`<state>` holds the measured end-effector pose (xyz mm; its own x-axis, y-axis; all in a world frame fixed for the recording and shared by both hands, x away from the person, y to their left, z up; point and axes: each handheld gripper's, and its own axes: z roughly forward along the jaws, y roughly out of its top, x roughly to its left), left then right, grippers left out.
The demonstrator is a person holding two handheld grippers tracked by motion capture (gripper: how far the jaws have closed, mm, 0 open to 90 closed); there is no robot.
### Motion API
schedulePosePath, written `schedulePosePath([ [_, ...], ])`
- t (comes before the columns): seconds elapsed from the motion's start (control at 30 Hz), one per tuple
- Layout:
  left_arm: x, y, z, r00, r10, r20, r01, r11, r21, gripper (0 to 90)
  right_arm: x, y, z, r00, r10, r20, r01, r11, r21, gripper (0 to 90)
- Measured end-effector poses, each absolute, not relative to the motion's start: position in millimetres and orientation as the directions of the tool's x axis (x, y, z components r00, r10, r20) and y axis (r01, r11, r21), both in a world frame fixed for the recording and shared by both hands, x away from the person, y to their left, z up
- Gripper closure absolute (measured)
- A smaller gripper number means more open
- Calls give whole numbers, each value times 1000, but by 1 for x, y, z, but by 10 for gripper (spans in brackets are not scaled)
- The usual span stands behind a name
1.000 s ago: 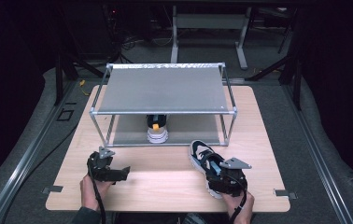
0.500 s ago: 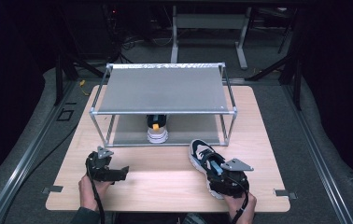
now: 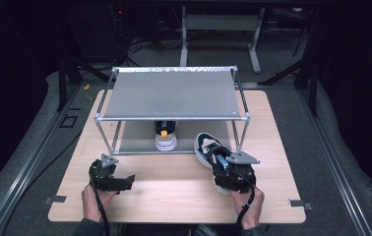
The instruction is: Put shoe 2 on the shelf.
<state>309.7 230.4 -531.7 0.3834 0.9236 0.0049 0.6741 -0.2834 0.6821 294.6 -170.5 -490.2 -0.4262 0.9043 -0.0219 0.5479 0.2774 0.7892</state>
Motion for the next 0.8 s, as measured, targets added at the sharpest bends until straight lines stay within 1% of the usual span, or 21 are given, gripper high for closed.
schedulePosePath([
  [0.2, 309, 232, -532, 380, 925, -1, 674, -276, 685, 0, 319, -156, -484, -420, 906, -46, 554, 296, 778, 280],
  [0.27, 308, 233, -532, 378, 926, 1, 674, -276, 685, 0, 331, -148, -483, -415, 909, -42, 563, 293, 773, 280],
  [0.43, 307, 235, -531, 376, 926, 1, 673, -274, 687, 0, 347, -136, -483, -408, 912, -39, 579, 292, 761, 280],
  [0.47, 307, 236, -531, 378, 926, 0, 676, -276, 683, 0, 354, -129, -484, -382, 922, -59, 594, 294, 748, 280],
  [0.57, 307, 237, -532, 377, 926, -2, 677, -274, 683, 0, 362, -124, -486, -375, 926, -53, 604, 287, 743, 279],
  [0.63, 308, 237, -533, 376, 926, -1, 679, -275, 681, 0, 372, -115, -490, -363, 929, -76, 614, 299, 730, 279],
  [0.7, 308, 236, -533, 375, 927, -5, 679, -271, 683, 0, 376, -112, -493, -361, 930, -72, 621, 297, 725, 279],
  [0.77, 308, 236, -532, 377, 926, -5, 675, -271, 686, 0, 385, -109, -499, -334, 940, -74, 641, 284, 713, 278],
  [0.8, 309, 236, -531, 379, 926, -6, 677, -273, 684, 0, 391, -107, -502, -315, 947, -54, 654, 258, 711, 277],
])
